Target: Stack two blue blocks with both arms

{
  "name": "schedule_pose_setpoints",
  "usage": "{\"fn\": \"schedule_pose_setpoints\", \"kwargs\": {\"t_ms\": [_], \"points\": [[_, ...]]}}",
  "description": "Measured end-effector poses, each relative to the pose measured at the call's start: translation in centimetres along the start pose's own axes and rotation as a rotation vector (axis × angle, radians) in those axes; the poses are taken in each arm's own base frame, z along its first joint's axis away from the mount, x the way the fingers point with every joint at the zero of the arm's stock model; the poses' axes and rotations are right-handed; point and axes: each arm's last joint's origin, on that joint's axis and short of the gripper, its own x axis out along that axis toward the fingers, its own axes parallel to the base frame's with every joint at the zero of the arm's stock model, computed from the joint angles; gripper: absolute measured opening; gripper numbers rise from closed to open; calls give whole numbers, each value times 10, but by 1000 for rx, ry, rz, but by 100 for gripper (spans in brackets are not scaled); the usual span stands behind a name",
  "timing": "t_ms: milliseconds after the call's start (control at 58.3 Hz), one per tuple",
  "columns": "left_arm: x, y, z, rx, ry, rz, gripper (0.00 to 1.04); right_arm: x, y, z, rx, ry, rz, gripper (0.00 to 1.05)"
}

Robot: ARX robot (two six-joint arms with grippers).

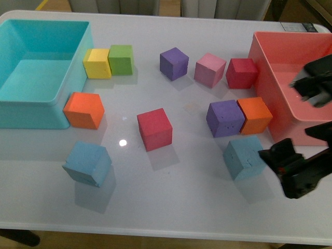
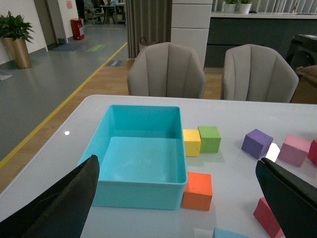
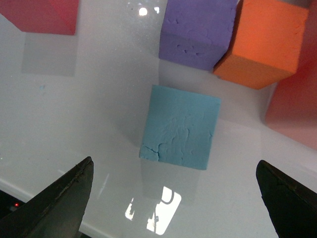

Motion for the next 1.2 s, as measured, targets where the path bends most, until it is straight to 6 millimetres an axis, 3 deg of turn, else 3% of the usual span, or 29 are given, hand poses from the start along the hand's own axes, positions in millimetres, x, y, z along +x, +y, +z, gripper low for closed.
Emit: {"fn": "schedule_pose_setpoints", "kwargs": {"t_ms": [532, 772, 1063, 1200], "points": [[0, 0, 0, 0, 0, 0, 96, 62, -1, -6, 144, 137, -11, 96], [0, 0, 0, 0, 0, 0, 96, 79, 2, -4, 143, 170, -24, 95], [0, 0, 0, 0, 0, 0, 96, 78, 3, -3, 139, 186, -22, 54], [0, 0, 0, 0, 0, 0, 96, 67, 2, 4, 134, 162, -4, 44]]}}
